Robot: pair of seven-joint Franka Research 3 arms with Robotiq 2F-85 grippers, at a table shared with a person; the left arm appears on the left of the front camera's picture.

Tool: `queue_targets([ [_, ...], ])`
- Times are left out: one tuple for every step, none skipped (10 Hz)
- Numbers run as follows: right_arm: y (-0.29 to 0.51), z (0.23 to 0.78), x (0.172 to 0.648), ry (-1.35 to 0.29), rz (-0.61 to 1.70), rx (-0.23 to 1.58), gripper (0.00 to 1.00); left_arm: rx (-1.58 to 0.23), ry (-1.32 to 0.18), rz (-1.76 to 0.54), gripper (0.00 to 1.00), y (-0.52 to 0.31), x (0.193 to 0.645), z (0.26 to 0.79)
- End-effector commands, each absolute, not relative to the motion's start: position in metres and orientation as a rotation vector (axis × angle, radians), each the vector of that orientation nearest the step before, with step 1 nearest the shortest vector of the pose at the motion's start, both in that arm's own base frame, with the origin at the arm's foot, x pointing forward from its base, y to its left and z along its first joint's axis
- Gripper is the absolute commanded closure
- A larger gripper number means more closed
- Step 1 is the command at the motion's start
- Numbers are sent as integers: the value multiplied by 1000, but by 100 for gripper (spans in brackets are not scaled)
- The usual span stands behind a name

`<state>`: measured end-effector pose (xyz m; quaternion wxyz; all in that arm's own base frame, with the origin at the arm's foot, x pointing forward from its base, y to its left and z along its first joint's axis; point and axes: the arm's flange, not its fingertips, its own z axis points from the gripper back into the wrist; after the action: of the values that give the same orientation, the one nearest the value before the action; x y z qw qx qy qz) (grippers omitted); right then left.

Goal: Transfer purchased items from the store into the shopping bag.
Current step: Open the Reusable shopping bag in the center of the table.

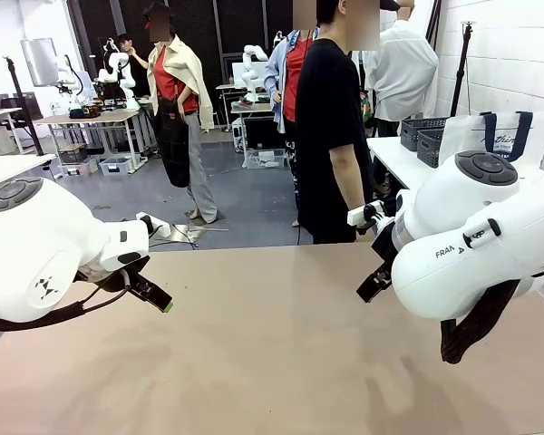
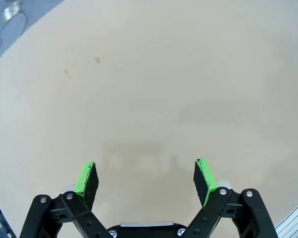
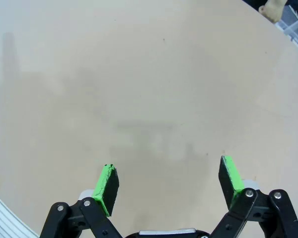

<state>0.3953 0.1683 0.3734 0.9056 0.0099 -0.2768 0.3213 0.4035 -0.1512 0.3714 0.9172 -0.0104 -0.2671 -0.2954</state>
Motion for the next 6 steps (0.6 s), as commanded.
queue_targets([
  [168,373,395,-572,663,21,0,-22,-549,-606,0,-151,404,371],
  [168,373,395,-572,663,21,0,-22,-549,-606,0,-151,404,371],
  [168,373,395,-572,663,21,0,-22,-549,-606,0,-151,404,371],
  [168,373,395,-572,663,21,0,-22,-549,-606,0,-151,404,371],
  [168,373,395,-572,663,21,0,-22,-549,-606,0,-151,404,371],
  [168,373,395,-572,663,21,0,-22,-549,-606,0,-151,404,371],
])
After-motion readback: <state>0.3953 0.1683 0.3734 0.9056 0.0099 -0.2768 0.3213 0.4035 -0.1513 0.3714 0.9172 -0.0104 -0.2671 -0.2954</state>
